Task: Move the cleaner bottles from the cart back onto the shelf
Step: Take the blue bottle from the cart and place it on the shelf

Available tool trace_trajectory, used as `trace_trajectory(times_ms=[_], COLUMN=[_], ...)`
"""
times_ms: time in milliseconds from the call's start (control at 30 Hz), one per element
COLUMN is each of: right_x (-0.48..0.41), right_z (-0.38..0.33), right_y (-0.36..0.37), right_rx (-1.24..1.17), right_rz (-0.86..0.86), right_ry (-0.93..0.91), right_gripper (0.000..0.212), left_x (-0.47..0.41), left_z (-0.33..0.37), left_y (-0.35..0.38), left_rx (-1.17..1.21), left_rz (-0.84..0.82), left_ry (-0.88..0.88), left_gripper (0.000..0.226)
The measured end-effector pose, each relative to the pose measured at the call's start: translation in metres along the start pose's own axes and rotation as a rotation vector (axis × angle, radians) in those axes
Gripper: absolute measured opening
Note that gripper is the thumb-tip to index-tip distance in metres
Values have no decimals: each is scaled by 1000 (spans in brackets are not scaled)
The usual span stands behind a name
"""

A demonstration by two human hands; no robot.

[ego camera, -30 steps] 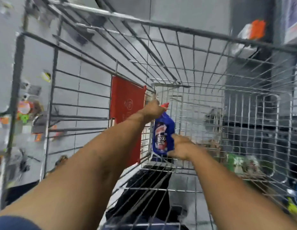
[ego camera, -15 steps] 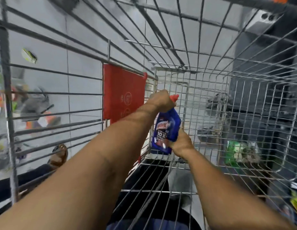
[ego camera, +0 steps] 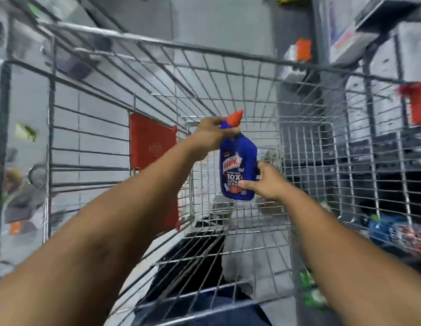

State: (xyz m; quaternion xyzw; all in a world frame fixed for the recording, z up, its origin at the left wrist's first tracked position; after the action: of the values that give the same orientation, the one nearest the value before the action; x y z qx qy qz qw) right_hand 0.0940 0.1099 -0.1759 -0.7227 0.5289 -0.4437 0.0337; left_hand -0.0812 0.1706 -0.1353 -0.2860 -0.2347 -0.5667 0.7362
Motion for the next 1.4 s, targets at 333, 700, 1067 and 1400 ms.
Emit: trace_trajectory(times_ms=[333, 700, 1067, 1400], right_x=[160, 393, 444, 436], right_z=[1, 108, 163, 177], right_y=[-121, -280, -328, -331], right_rx=[-399, -435, -316, -391], right_rz=[386, 1156, 1508, 1562], right_ry=[-140, -115, 161, 288], right_gripper=[35, 47, 46, 49], left_x=[190, 436, 495, 480], left_z=[77, 100, 104, 87], left_y=[73, 254, 360, 396], left_rx=[-175, -156, -218, -240], left_rz=[-552, -967, -1098, -1140], left_ry=[385, 873, 989, 912], left_gripper=[37, 44, 47, 52])
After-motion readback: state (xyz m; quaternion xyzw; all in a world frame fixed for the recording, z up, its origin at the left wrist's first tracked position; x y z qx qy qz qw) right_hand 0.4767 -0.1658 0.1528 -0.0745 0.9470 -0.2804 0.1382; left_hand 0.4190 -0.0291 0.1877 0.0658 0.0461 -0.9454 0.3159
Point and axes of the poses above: each hand's wrist, its own x-axis away from the middle knuckle, its own y-axis out of the palm, z = x × y, the point moved 7 cm from there along -x, towards the middle knuckle, and after that the axes turned 15 degrees about z, right-handed, at the moved point
